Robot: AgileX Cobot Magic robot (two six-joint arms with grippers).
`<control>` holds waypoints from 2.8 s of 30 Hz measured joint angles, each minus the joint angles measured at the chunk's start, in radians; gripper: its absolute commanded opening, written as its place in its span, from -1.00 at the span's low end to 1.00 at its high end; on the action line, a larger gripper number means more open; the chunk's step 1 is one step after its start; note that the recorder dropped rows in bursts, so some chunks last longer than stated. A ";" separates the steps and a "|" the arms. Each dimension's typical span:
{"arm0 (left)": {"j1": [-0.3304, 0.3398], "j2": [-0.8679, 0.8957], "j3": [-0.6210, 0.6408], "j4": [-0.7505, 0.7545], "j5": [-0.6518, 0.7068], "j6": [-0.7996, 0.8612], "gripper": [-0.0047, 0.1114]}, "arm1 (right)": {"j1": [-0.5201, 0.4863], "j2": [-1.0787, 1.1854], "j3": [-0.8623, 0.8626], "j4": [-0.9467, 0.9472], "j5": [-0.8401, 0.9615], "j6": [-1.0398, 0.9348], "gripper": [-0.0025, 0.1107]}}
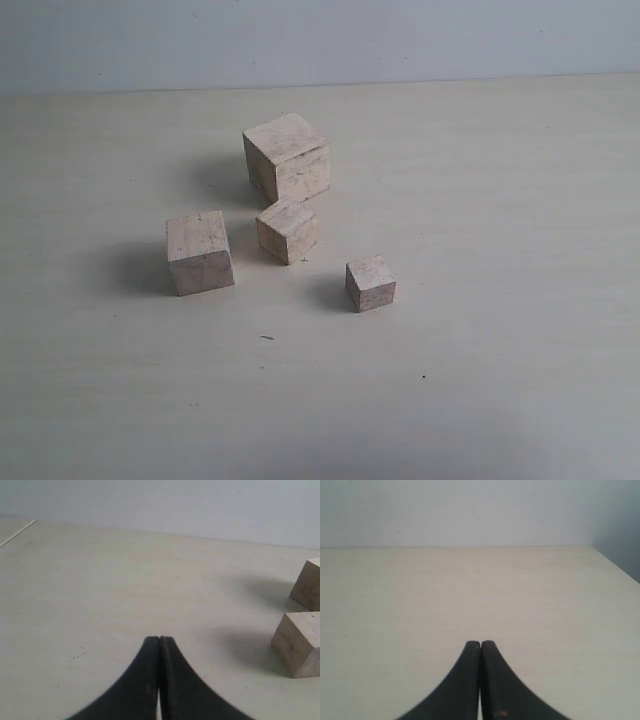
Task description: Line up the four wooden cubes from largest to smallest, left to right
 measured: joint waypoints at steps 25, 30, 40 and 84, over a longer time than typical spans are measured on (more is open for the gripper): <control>0.000 0.000 0.000 0.000 0.000 0.000 -0.92 | 0.000 0.000 0.000 0.123 -0.416 0.002 -0.96; 0.000 0.000 0.000 0.000 0.000 0.000 -0.92 | 0.000 0.000 0.000 0.141 -0.485 0.002 -0.96; 0.000 0.000 0.000 0.000 0.000 0.000 -0.92 | 0.000 0.030 -0.201 0.280 -0.466 0.032 -0.96; 0.000 0.000 0.000 0.000 0.000 0.000 -0.92 | 0.645 1.603 -1.281 0.353 0.149 -0.203 -0.91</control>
